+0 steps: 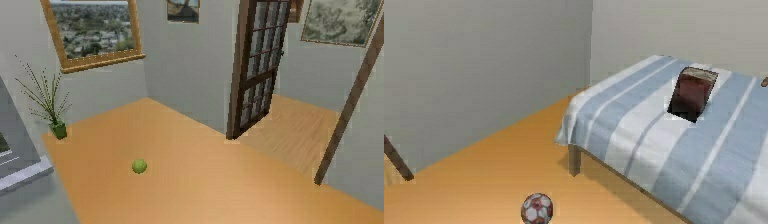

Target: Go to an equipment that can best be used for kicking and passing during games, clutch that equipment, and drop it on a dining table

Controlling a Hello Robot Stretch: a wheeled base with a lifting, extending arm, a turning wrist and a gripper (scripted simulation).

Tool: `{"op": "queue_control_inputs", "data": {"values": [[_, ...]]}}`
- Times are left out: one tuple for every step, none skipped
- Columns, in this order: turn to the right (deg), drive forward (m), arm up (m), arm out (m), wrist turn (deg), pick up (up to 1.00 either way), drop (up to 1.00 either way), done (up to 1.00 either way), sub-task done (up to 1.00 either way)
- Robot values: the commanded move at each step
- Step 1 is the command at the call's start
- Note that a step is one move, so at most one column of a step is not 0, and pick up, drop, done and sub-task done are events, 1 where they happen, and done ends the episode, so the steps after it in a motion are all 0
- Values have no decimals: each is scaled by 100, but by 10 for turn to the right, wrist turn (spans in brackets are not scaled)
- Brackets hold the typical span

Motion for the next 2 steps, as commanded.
{"op": "queue_control_inputs", "data": {"values": [[-120, 0, 0, 0, 0, 0, 0, 0, 0], [0, 0, 18, 0, 0, 0, 0, 0, 0]]}}
